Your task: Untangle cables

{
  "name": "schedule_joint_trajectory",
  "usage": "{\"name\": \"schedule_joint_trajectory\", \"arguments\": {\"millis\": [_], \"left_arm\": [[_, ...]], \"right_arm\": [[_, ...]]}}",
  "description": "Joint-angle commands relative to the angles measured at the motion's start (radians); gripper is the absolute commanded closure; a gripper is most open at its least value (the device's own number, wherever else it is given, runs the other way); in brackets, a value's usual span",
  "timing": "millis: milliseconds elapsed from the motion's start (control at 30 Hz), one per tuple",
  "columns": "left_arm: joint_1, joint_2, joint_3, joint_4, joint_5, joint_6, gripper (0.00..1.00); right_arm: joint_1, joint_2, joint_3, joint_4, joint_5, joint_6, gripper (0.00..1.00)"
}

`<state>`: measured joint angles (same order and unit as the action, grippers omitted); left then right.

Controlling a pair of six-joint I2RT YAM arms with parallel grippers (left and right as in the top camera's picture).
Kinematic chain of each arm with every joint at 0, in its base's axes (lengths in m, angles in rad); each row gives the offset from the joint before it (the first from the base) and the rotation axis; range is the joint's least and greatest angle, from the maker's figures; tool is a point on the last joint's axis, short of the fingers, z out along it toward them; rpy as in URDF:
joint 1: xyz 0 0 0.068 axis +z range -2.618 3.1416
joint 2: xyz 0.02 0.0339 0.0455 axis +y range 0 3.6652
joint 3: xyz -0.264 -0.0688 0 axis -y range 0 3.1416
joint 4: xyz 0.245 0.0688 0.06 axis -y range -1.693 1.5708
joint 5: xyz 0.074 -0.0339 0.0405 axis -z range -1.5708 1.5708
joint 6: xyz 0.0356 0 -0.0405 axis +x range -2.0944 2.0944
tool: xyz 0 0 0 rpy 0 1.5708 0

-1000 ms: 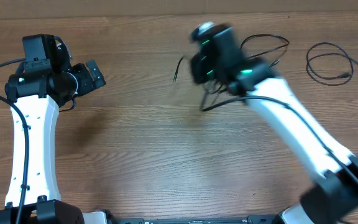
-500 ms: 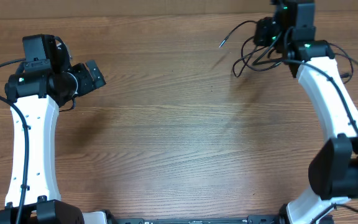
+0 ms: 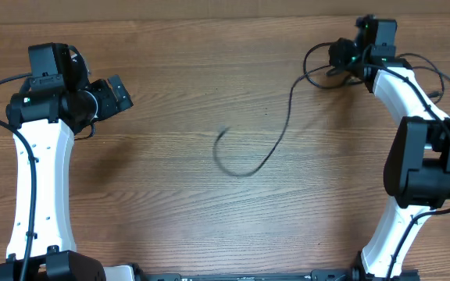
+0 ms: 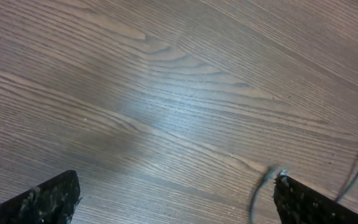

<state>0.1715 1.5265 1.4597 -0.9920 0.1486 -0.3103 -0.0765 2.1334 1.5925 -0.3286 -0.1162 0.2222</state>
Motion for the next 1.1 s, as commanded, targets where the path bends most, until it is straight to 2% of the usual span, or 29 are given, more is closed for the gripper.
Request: {"name": "schedule_joint_trajectory", "arguments": {"millis": [0, 300, 667, 967, 1067], "left_arm": [[-0.002, 0.003, 0.013, 0.002, -0.002, 0.019, 0.0], [-0.002, 0.003, 0.013, 0.002, -0.002, 0.019, 0.0], [-0.002, 0.003, 0.013, 0.002, -0.002, 0.019, 0.01], [-0.002, 0.003, 0.013, 0.002, -0.002, 0.019, 0.0], [-0.002, 0.003, 0.013, 0.002, -0.002, 0.019, 0.01]], "right_arm": [[-0.019, -0.027, 0.01, -0.035, 0.061, 0.017, 0.02], [0.043, -0.188, 0.015, -0.276, -0.095, 0.035, 0.0], [0.262, -0.208, -0.035, -0.636, -0.03, 0.628, 0.0], [0.437, -0.208, -0.061, -0.642, -0.035, 0.844, 0.0], [0.491, -0.208, -0.062, -0.628, -0.034, 0.859, 0.0]]}}
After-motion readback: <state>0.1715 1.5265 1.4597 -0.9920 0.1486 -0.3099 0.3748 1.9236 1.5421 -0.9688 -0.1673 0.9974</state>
